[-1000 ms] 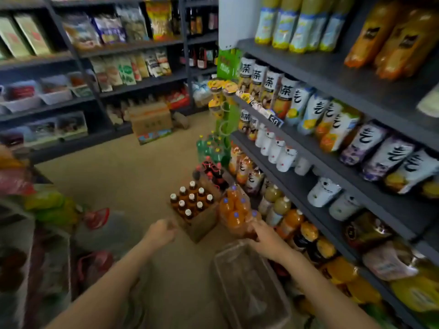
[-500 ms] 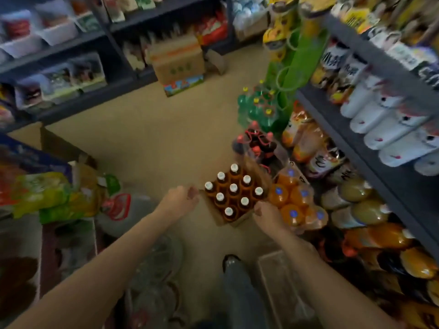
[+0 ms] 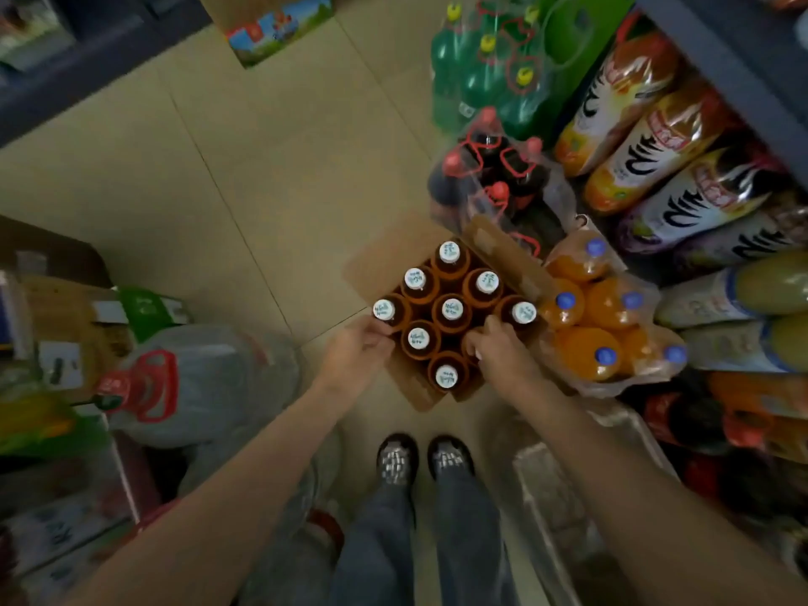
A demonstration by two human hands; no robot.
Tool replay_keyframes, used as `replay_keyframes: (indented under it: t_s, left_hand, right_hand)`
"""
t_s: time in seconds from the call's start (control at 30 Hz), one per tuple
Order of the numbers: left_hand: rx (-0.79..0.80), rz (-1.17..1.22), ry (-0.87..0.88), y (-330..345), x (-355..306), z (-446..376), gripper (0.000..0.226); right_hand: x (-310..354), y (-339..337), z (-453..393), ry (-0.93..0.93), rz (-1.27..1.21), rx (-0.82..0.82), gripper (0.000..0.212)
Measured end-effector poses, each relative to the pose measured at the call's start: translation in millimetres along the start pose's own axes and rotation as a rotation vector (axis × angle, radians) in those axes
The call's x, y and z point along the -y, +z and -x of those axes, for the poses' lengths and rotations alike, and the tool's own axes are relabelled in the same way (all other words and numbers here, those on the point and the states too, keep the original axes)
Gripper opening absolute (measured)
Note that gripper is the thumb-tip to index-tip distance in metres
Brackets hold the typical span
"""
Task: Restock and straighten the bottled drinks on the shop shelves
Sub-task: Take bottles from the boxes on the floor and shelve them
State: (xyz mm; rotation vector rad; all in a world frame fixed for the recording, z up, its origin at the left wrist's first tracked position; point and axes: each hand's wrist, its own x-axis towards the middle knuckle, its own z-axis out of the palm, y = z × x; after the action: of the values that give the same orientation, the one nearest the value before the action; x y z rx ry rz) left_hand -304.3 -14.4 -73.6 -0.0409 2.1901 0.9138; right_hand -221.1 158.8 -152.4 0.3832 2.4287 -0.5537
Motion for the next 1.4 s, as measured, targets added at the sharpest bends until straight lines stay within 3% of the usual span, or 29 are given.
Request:
replay_keyframes:
  t_s: [0.1, 0.17, 0.23, 0.3, 0.37, 0.43, 0.57, 0.67, 0.73, 0.8, 0.87, 0.9, 1.03, 1.17, 1.4]
  left_hand:
    - [0.122, 0.102, 0.008, -8, -7, -2, 0.016]
    - [0.269, 0.154, 0.034, -14, -18, -1, 0.036]
    - [0.399, 0.052, 0.136, -21, -31, 0, 0.066]
    - [0.468, -0.005, 0.267, -24, -47, 0, 0.081]
    - [0.415, 0.044, 0.354, -27, -61, -1, 0.078]
    - [0.292, 0.197, 0.301, -33, -71, -4, 0.065]
    - [0.268, 0.200, 0.248, -53, -51, -16, 0.056]
    - [0.229, 0.155, 0.167, -63, -19, -17, 0.054]
    - [0.159, 0.241, 0.104, -70, 3, -16, 0.040]
    - [0.122, 0.345, 0.026, -76, 19, -17, 0.038]
    - [0.108, 0.389, -0.017, -83, 27, -18, 0.046]
    - [0.108, 0.385, -0.015, -86, 29, -20, 0.046]
    - [0.120, 0.330, 0.027, -93, 26, -22, 0.045]
    - [0.124, 0.297, 0.078, -93, -1, -5, 0.037]
    - [0.238, 0.228, 0.374, -93, -161, 86, 0.038]
  right_hand:
    - [10, -36, 9, -0.009, -0.078, -0.049, 0.014]
    - [17, -80, 22, -0.082, -0.103, -0.094, 0.014]
    - [29, -134, 36, -0.221, -0.097, -0.114, 0.014]
    - [47, -184, 49, -0.339, -0.146, -0.136, 0.015]
    - [62, -219, 53, -0.412, -0.257, -0.229, 0.016]
    - [74, -229, 50, -0.441, -0.489, -0.297, 0.013]
    - [90, -189, 30, -0.375, -0.891, -0.270, 0.012]
    - [73, -143, 6, -0.230, -1.041, -0.405, 0.019]
    - [49, -108, -11, -0.070, -0.710, -0.448, 0.029]
    - [32, -66, -22, 0.009, -0.253, -0.202, 0.046]
    - [32, -29, -31, -0.031, -0.002, 0.013, 0.055]
    - [37, -17, -35, -0.038, 0.056, 0.028, 0.054]
    - [44, -8, -42, 0.080, 0.088, -0.135, 0.037]
    - [40, -40, 3, 0.109, -0.025, -0.200, 0.038]
    - [44, -243, 193, 0.101, -0.146, -0.481, 0.022]
